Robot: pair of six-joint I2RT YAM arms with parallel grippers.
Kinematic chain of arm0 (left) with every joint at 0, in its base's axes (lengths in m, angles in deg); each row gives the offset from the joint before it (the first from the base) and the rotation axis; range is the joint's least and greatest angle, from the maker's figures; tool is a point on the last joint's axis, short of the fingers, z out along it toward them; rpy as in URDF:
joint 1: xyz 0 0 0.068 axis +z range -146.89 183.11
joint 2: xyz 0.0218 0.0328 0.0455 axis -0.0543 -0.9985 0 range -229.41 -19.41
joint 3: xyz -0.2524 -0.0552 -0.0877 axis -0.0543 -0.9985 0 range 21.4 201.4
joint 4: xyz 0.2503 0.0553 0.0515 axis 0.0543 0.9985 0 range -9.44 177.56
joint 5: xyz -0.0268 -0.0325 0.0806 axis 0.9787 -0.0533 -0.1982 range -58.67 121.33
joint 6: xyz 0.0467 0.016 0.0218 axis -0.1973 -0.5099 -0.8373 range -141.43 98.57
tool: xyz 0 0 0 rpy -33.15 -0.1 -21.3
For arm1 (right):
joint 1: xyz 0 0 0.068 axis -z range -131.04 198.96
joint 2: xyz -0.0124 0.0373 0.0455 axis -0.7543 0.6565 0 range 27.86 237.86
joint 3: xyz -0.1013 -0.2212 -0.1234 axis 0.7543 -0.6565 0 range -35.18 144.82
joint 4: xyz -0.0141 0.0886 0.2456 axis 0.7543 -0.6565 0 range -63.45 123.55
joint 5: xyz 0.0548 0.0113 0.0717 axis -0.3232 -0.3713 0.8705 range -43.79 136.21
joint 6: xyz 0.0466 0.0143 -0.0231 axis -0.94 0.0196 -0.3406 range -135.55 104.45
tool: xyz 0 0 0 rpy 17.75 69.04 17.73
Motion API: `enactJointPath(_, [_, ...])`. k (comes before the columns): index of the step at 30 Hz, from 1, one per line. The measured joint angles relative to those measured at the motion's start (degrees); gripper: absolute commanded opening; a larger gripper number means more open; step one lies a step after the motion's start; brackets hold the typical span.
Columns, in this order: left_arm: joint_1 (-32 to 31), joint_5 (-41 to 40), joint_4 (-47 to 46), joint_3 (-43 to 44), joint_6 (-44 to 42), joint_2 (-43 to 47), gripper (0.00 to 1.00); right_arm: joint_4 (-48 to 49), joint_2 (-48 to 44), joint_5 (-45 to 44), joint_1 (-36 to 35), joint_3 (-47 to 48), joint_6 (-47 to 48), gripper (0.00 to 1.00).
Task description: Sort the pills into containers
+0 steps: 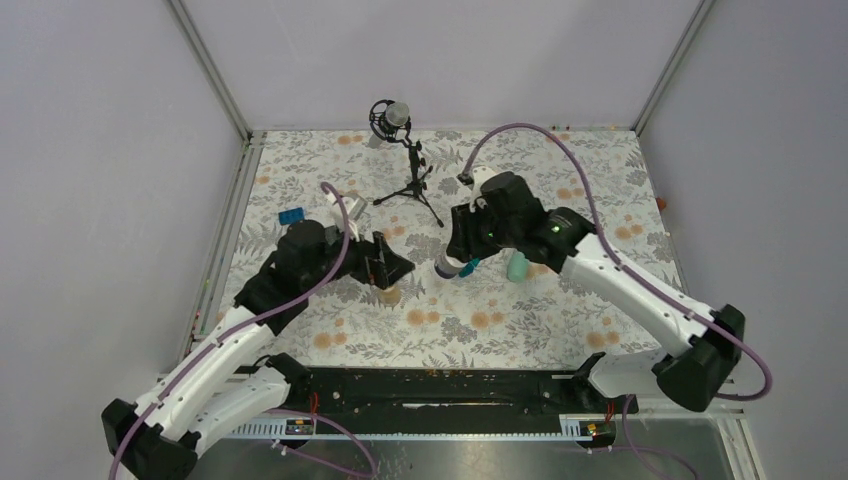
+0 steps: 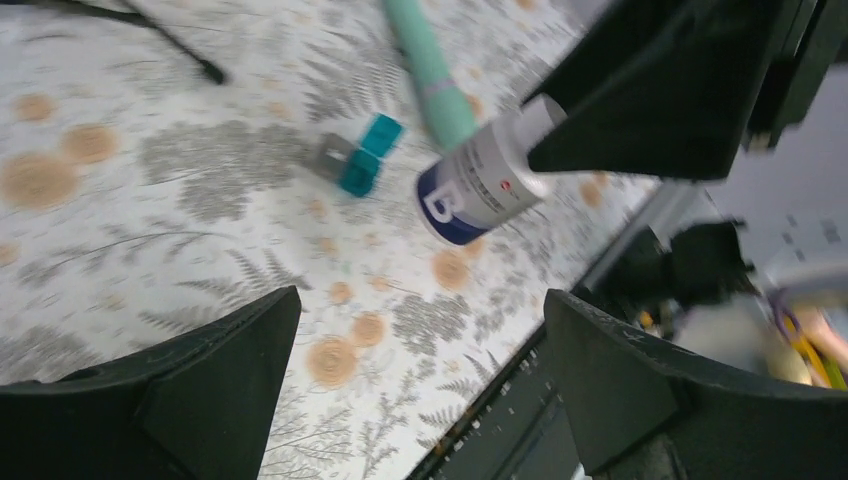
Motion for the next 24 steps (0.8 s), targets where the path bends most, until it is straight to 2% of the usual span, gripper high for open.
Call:
enactJointPath(4, [-4.48,7.21,-3.37,0.83,-3.67,-3.63,0.94,-2.69,-5.07,8.11,1.97,0.09,2.43,0.33])
enactJointPath(9, [-7.41,15.72,-5.57,3.15,-8.61,-8.83,0.93,-5.53,-6.97,17.59,2.34,0.96,4.96,0.32])
enactJointPath(17, [-8.52,29.64,-9.49,5.20,-11.54,-15.98,0.76,-5.64,-8.57,27.63,2.56,1.62,7.34,0.32])
enactJointPath(21, [-8.81,33.64,-12.87,4.98,-10.69,-15.96,0.61,-4.72,-8.63,30.05,2.60,1.62,7.69,0.31])
enactJointPath(24, [-9.07,35.45,-15.28,4.61,-9.40,-15.89,0.59,-2.40,-9.01,31.80,2.60,1.44,7.23,0.31])
